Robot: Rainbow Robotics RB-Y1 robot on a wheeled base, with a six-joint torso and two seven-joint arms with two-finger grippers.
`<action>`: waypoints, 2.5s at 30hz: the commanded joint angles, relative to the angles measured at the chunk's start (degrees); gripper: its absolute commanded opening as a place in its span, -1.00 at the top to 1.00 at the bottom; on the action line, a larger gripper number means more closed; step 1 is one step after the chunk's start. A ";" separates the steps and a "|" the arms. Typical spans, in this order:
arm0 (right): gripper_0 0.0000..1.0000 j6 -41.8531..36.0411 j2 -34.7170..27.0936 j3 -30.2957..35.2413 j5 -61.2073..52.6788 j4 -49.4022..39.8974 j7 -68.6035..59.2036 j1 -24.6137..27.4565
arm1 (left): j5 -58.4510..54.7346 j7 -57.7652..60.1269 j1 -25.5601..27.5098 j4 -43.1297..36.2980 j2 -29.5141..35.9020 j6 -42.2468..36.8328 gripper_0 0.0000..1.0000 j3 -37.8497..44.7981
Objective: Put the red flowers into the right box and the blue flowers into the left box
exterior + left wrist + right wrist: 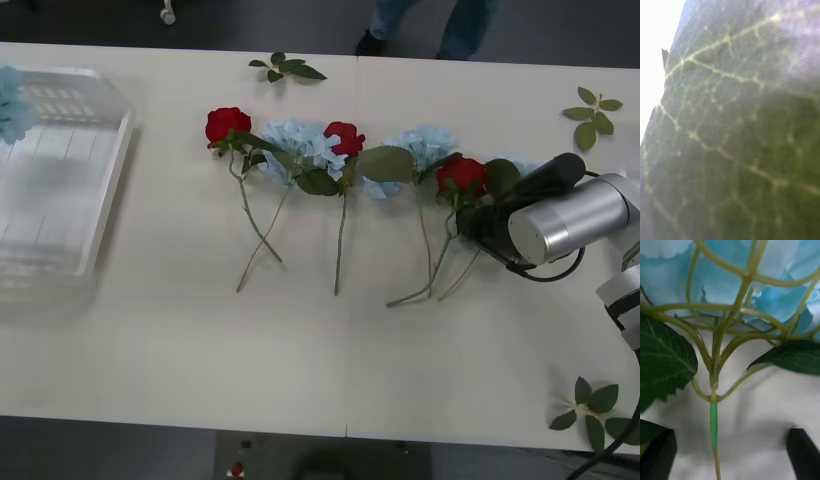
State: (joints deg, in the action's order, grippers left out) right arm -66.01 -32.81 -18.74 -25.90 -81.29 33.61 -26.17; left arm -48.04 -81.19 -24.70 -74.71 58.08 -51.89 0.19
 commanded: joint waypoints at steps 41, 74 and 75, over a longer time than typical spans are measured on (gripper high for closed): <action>1.00 -27.07 -32.76 -1.91 -20.77 -30.60 12.09 -11.18 | 7.43 10.00 -11.87 13.71 0.46 9.61 -1.00 -12.32; 1.00 28.65 -33.73 -19.22 -37.30 -44.04 26.68 -28.50 | -22.19 -15.31 -11.69 -12.57 -15.19 -34.33 -1.00 15.63; 1.00 28.83 -32.06 -20.81 -35.98 -43.17 26.33 -29.64 | -22.72 -15.58 -11.78 -12.83 -16.59 -33.45 -1.00 15.37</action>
State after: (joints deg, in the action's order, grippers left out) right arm -38.19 -68.88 -40.20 -64.05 -125.79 60.15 -53.85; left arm -69.51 -95.01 -36.26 -85.32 43.59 -87.26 16.20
